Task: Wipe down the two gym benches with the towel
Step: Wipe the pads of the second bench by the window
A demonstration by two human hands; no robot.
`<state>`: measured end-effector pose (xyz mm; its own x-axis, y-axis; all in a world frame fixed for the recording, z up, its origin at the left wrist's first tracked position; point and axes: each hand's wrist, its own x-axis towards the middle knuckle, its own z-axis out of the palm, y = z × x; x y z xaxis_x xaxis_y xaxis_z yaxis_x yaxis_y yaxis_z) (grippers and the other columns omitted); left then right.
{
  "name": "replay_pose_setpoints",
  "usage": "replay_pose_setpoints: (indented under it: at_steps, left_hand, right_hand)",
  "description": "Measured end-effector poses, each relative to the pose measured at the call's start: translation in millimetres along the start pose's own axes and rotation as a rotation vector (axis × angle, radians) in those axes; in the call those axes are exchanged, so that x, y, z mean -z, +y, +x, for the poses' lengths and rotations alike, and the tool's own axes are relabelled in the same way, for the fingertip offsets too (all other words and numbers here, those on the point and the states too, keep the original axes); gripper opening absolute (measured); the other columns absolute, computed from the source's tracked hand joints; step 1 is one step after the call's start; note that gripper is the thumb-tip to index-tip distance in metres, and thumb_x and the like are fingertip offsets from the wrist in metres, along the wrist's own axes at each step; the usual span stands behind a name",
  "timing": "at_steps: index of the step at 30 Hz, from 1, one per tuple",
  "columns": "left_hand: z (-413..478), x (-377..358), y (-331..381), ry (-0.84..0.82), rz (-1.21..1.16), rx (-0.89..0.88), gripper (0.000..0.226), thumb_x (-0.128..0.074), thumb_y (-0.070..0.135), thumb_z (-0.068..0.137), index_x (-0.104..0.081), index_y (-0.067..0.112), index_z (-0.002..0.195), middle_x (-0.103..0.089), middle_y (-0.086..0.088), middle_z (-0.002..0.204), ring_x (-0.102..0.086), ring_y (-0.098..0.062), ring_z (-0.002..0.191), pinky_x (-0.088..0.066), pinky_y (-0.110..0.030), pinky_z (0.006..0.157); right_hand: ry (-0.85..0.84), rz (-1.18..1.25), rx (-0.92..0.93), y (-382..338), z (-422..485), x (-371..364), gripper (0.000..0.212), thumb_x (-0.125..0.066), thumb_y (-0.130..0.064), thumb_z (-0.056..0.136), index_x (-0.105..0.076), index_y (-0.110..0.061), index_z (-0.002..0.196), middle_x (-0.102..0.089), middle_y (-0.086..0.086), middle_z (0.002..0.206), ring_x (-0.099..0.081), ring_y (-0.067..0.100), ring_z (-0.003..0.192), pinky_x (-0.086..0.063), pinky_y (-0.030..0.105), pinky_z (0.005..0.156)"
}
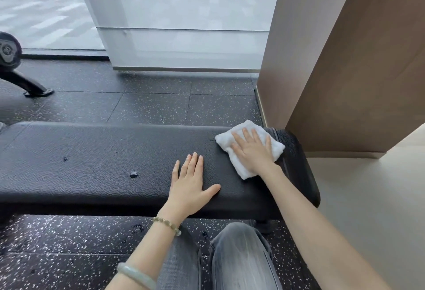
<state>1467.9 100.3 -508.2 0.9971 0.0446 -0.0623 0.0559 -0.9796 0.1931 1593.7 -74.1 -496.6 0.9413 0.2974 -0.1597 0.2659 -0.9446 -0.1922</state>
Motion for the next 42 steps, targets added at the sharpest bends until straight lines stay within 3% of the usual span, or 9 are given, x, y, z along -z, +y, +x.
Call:
replay_pose_setpoints:
  at_steps: [10, 14, 17, 22, 26, 32, 35, 38, 42]
  left_hand:
    - [-1, 2, -1, -0.007, -0.024, -0.009, 0.088, -0.034, 0.065, 0.088, 0.002, 0.015, 0.151, 0.009, 0.000, 0.159, 0.015, -0.013, 0.144, 0.017, -0.038, 0.114]
    - [-3, 8, -13, -0.022, -0.160, -0.067, 0.087, -0.038, 0.064, 0.087, -0.002, 0.017, 0.151, 0.007, 0.001, 0.159, 0.015, -0.008, 0.142, 0.017, -0.034, 0.114]
    - [-6, 26, -52, 0.120, -0.196, -0.063, 0.093, -0.017, 0.071, 0.076, -0.009, 0.017, 0.151, 0.001, 0.003, 0.158, 0.013, -0.002, 0.139, 0.016, -0.028, 0.113]
    - [0, 49, -142, 0.117, -0.025, 0.215, 0.077, -0.033, 0.058, 0.093, -0.013, 0.009, 0.150, -0.005, -0.006, 0.159, -0.001, -0.017, 0.146, 0.005, -0.037, 0.117]
    - [3, 41, -171, -0.019, -0.006, 0.300, 0.071, -0.027, 0.055, 0.096, -0.014, 0.011, 0.150, -0.006, -0.003, 0.159, -0.003, -0.013, 0.145, 0.005, -0.039, 0.117]
    - [-2, 42, -173, -0.032, -0.053, 0.244, 0.070, -0.027, 0.054, 0.097, -0.010, 0.014, 0.151, -0.002, 0.000, 0.159, 0.001, -0.011, 0.145, 0.005, -0.035, 0.116]
    - [-5, 43, -176, -0.033, -0.062, 0.219, 0.077, -0.026, 0.062, 0.093, -0.008, 0.015, 0.151, -0.001, 0.001, 0.159, 0.002, -0.010, 0.145, 0.006, -0.035, 0.116]
    - [-7, 47, -180, -0.061, -0.088, 0.199, 0.110, -0.013, 0.090, 0.068, -0.007, 0.018, 0.152, 0.000, 0.002, 0.159, 0.004, -0.009, 0.145, 0.008, -0.034, 0.116]
    - [-24, 51, -194, -0.089, -0.048, 0.162, 0.139, -0.004, 0.103, 0.036, -0.005, 0.027, 0.151, 0.005, 0.005, 0.159, 0.011, -0.009, 0.144, 0.013, -0.036, 0.115]
  right_hand:
    - [0.100, -0.025, 0.037, -13, -50, -19, 0.056, -0.007, -0.048, 0.097, -0.018, -0.033, 0.149, -0.009, -0.004, 0.159, 0.001, 0.015, 0.146, 0.008, 0.045, 0.113]
    - [0.221, -0.052, 0.102, -18, -113, -45, 0.054, -0.022, -0.044, 0.092, -0.050, -0.028, 0.136, -0.046, 0.003, 0.144, -0.036, 0.023, 0.137, -0.009, 0.046, 0.109]
    - [0.201, -0.052, 0.074, -19, -115, -44, 0.049, -0.029, -0.043, 0.091, -0.057, -0.029, 0.129, -0.054, 0.002, 0.137, -0.047, 0.024, 0.128, -0.011, 0.043, 0.106]
    - [0.081, -0.049, 0.078, -28, -55, -18, 0.073, 0.012, -0.056, 0.082, -0.010, -0.038, 0.149, 0.000, -0.008, 0.159, 0.006, 0.016, 0.146, 0.011, 0.045, 0.111]
    - [0.003, 0.016, 0.019, -46, 10, -2, 0.050, -0.012, -0.045, 0.101, -0.008, -0.034, 0.150, 0.002, -0.004, 0.159, 0.009, 0.016, 0.145, 0.009, 0.050, 0.114]
    - [-0.020, 0.030, -0.015, -58, 33, -1, 0.050, -0.013, -0.044, 0.101, -0.009, -0.033, 0.150, 0.000, -0.004, 0.159, 0.006, 0.016, 0.145, 0.007, 0.052, 0.114]
    - [0.023, -0.031, 0.042, -63, 0, -14, 0.053, -0.007, -0.048, 0.099, -0.009, -0.033, 0.150, -0.002, -0.006, 0.159, 0.005, 0.015, 0.145, 0.007, 0.049, 0.115]
    - [0.046, -0.056, 0.150, -72, -47, -29, 0.079, 0.016, -0.056, 0.079, -0.014, -0.036, 0.149, -0.006, -0.006, 0.159, 0.001, 0.016, 0.146, 0.010, 0.046, 0.111]
    - [0.128, -0.075, 0.206, -76, -73, -41, 0.066, -0.001, -0.052, 0.094, -0.047, -0.031, 0.137, -0.041, 0.001, 0.147, -0.038, 0.026, 0.135, -0.006, 0.047, 0.106]
